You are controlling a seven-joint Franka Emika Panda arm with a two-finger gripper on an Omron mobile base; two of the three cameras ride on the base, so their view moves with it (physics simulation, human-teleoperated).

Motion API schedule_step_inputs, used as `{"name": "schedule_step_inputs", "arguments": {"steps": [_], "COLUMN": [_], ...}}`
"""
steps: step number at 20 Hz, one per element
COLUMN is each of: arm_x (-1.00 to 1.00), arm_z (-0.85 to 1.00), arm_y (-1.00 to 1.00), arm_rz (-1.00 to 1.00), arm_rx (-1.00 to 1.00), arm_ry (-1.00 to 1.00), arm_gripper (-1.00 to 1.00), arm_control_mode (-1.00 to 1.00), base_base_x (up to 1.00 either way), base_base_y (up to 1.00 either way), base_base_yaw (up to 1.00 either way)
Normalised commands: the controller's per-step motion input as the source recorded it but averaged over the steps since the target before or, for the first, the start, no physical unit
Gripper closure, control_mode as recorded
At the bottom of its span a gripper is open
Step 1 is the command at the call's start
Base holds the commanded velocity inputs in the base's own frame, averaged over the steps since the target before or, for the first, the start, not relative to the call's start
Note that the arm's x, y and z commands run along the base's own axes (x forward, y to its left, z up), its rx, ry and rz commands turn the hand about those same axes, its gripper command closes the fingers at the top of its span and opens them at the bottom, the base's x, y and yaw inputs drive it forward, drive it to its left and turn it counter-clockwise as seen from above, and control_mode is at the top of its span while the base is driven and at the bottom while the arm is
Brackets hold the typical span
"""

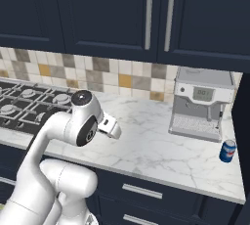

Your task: Four empty soda cans are scattered around the kitchen. Gather all the cans and cluster them next to the stove for recycling.

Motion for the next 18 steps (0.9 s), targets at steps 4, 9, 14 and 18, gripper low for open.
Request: {"name": "schedule_step_inputs", "arguments": {"steps": [4, 9, 14, 18], "arm_x": [-0.03, -0.01, 0.00, -0.04], "arm_z": [0.11, 0.10, 0.13, 0.19], "arm_y": [-0.35, -0.35, -0.35, -0.32], "arm_rz": [-0.01, -0.12, -0.20, -0.14], "arm_rx": [0.00, 0.00, 0.00, 0.03], "arm_ry": [-0.09, -0.03, 0.06, 0.18], "arm_gripper": [-1.00, -1.00, -1.00, -1.00], "arm_control_mode": [-1.00, -1.00, -1.00, -1.00], "base_base_x": [0.00, 0.00, 0.00, 0.00], "base_base_y": [0.00, 0.00, 0.00, 0.00], "base_base_yaw": [0.00, 0.00, 0.00, 0.00]}}
